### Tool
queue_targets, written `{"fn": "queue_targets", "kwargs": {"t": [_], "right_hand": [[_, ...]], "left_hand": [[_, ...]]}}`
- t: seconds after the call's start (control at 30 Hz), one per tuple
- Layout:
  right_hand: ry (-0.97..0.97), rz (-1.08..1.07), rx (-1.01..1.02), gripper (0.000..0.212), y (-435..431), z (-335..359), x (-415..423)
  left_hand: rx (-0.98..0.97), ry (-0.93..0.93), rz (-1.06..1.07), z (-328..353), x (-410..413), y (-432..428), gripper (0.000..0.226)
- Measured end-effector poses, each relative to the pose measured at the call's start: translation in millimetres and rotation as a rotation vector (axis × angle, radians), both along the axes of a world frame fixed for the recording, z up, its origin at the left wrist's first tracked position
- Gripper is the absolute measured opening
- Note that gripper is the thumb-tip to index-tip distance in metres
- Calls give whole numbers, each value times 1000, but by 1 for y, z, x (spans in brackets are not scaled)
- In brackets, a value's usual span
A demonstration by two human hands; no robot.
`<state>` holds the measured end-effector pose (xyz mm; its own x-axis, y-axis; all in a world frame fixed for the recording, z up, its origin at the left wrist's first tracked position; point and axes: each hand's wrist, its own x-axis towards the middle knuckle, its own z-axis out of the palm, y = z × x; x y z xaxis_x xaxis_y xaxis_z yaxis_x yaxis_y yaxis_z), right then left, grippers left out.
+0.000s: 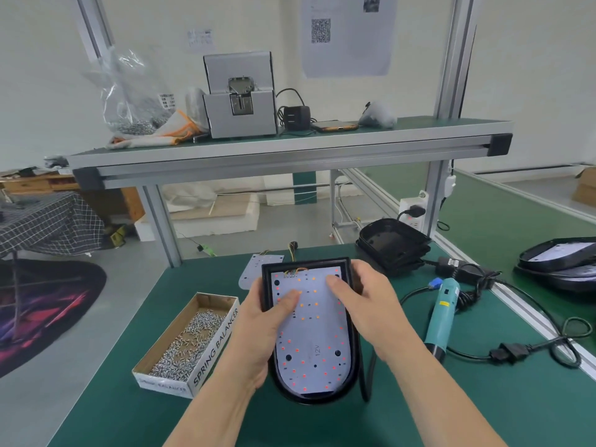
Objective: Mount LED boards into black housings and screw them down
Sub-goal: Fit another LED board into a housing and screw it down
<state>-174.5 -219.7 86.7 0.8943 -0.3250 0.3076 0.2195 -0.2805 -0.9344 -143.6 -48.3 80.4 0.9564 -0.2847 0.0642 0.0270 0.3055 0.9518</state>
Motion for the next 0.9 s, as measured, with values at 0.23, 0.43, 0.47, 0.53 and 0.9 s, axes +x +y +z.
{"fn": "queue_targets", "kwargs": {"t": [0.23,0.43,0.47,0.53,0.9], "right_hand": [[-93,-48,-73,3,5,-13,1],[14,279,128,27,-21,10,-9],[-3,242,195,27,-26,11,-9],[26,159,59,40,-30,7,-9],[306,374,56,18,-9,0,-12]], "left_hand": [[-4,25,9,4,10,-3,30],[61,-77,-138,6,25,17,24],[46,-76,-186,5,27,21,22],[-15,-50,-268,0,32,28,21],[-251,156,-308,-41,39,45,27]]}}
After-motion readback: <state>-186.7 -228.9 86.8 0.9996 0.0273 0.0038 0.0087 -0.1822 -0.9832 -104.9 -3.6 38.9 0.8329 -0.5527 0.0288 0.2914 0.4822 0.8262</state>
